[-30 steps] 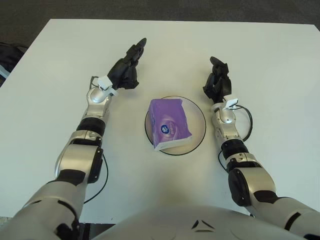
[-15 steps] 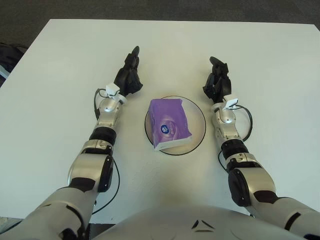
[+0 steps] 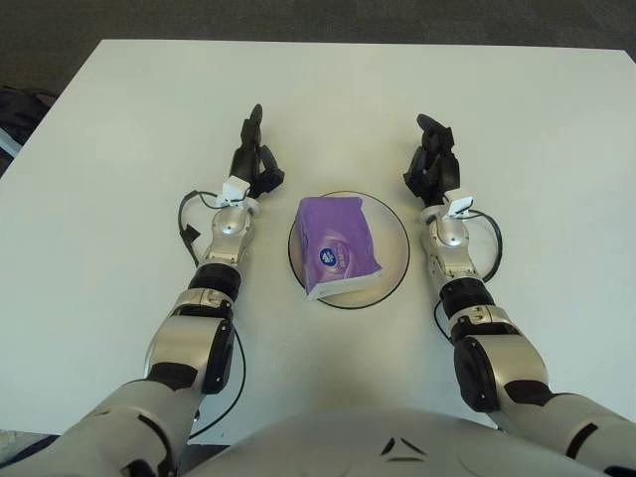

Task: Put the tissue paper into the plate.

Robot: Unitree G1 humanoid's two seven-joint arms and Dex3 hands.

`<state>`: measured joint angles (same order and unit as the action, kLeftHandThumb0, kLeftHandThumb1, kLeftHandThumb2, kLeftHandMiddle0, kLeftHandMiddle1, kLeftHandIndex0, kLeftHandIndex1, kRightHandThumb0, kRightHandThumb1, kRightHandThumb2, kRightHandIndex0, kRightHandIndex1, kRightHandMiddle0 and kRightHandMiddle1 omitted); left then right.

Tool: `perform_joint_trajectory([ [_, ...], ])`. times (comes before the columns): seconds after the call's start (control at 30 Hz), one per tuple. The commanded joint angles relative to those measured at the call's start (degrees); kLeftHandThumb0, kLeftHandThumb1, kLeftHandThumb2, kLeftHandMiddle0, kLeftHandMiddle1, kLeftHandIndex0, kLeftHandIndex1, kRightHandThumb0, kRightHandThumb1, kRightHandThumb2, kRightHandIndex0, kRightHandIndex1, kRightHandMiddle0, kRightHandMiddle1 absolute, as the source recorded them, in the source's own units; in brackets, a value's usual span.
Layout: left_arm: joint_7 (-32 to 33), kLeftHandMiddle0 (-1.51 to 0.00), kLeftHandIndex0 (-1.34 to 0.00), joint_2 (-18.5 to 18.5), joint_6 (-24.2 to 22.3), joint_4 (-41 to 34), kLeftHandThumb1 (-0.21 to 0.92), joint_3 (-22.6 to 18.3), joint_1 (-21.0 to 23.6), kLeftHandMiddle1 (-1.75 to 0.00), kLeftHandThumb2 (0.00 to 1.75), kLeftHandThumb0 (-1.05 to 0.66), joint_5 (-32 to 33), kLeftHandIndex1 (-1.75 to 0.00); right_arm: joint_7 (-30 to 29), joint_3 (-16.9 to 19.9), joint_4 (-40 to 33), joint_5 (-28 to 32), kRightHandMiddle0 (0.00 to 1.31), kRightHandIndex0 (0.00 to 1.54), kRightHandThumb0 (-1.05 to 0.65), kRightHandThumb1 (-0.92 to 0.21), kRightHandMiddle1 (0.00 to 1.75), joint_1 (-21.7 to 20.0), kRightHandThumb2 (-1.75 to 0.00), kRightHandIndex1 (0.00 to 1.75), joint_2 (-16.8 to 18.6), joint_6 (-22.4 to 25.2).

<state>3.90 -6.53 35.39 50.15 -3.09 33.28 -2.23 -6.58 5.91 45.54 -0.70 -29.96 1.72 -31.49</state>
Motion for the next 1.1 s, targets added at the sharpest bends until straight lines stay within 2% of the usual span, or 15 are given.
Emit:
perform_joint_trajectory([
  [0.0, 2.7, -0.07, 0.0, 1.4, -2.2, 1.0, 0.92, 0.7, -5.3, -0.01, 1.03, -0.8, -2.0, -0.34, -0.3, 0.0, 4.8, 0.5, 0.0, 0.37, -0.69, -0.92, 0.73, 9.3, -0.86, 0.01, 1.4, 6.0],
  [0.17, 4.4, -0.08, 0.0, 1.7, -2.1, -0.9, 0.92, 1.5, -7.0, -0.01, 0.99, -0.8, -3.6, -0.34, -0.2, 0.0, 3.8, 0.5, 0.0, 0.36, -0.68, -0.92, 0.72, 9.8, -0.86, 0.01, 1.4, 6.5],
  [0.57, 8.0, -0.09, 0.0, 2.9, -6.2, -9.4, 0.92, 2.3, -12.1, -0.01, 0.91, -0.81, -5.7, -0.32, -0.5, 0.0, 2.0, 0.5, 0.0, 0.36, -0.67, -0.92, 0.72, 10.6, -0.85, 0.0, 1.5, 7.5],
  [0.83, 9.7, -0.14, 0.0, 3.2, -6.5, -12.7, 0.92, 2.2, -14.6, -0.02, 0.88, -0.79, -6.4, -0.42, -1.9, -0.4, -1.4, -0.4, 0.0, 0.36, -0.67, -0.92, 0.75, 12.3, -0.83, 0.0, 2.0, 8.4],
  [1.07, 9.9, -0.2, 0.0, 3.0, -6.0, -15.8, 0.92, 2.6, -17.1, -0.04, 0.87, -0.76, -6.6, -0.55, -3.8, -1.7, -8.1, -1.8, 0.0, 0.37, -0.66, -0.92, 0.77, 15.7, -0.79, 0.01, 2.5, 10.9],
])
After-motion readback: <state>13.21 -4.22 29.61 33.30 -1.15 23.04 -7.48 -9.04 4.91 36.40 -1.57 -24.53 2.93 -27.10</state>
